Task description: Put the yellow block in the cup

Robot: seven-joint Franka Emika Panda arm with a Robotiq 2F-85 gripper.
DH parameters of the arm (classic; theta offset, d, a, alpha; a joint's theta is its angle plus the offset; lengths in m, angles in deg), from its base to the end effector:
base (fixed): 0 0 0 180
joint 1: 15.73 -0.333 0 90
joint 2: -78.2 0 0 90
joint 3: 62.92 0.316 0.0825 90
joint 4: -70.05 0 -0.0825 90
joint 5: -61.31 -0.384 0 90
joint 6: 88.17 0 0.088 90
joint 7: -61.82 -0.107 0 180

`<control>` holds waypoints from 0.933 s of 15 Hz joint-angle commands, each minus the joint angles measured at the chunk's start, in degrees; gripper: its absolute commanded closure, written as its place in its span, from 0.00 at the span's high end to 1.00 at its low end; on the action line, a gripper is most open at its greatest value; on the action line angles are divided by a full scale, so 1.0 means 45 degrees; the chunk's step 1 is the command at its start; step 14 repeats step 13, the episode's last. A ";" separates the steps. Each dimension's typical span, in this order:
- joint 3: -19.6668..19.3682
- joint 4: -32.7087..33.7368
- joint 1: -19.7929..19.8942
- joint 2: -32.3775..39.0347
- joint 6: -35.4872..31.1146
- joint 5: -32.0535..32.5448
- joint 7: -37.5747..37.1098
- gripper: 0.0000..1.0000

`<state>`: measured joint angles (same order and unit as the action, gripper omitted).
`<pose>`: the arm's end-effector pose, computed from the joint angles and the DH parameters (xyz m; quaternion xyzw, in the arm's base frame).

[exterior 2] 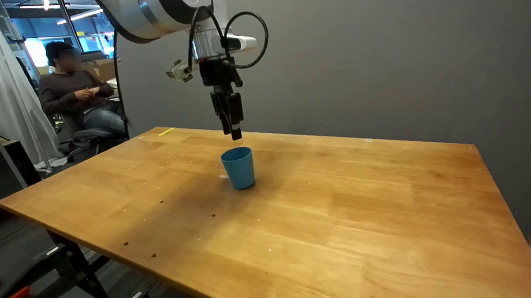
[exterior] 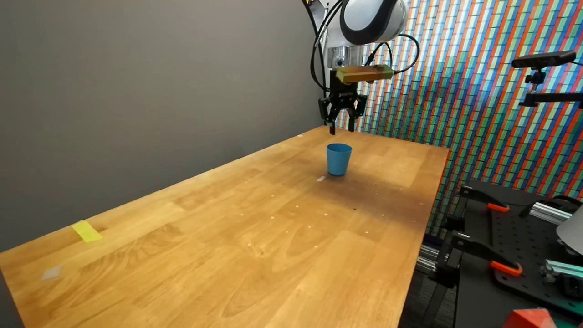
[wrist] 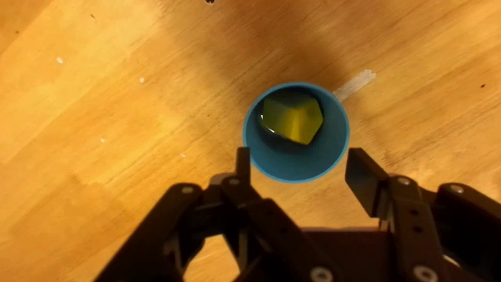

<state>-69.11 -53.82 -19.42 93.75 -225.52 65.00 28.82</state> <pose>0.5603 -0.0246 0.2681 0.9592 -0.2800 -0.0075 0.0392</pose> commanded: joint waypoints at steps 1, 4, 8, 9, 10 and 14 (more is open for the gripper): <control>0.0441 -0.0656 0.0139 -0.1503 -0.0353 -0.0527 0.1166 0.98; 0.0841 -0.0930 0.0240 -0.3306 0.0285 -0.0804 0.3026 1.00; 0.1119 -0.0943 0.0220 -0.5673 0.1857 -0.2149 0.6131 1.00; 0.1058 -0.0871 0.0158 -0.6186 0.2551 -0.2750 0.6994 1.00; 0.1197 -0.0414 0.0264 -0.4797 0.1746 -0.1923 0.5490 1.00; 0.1177 -0.0616 0.0234 -0.6034 0.2620 -0.2454 0.6507 1.00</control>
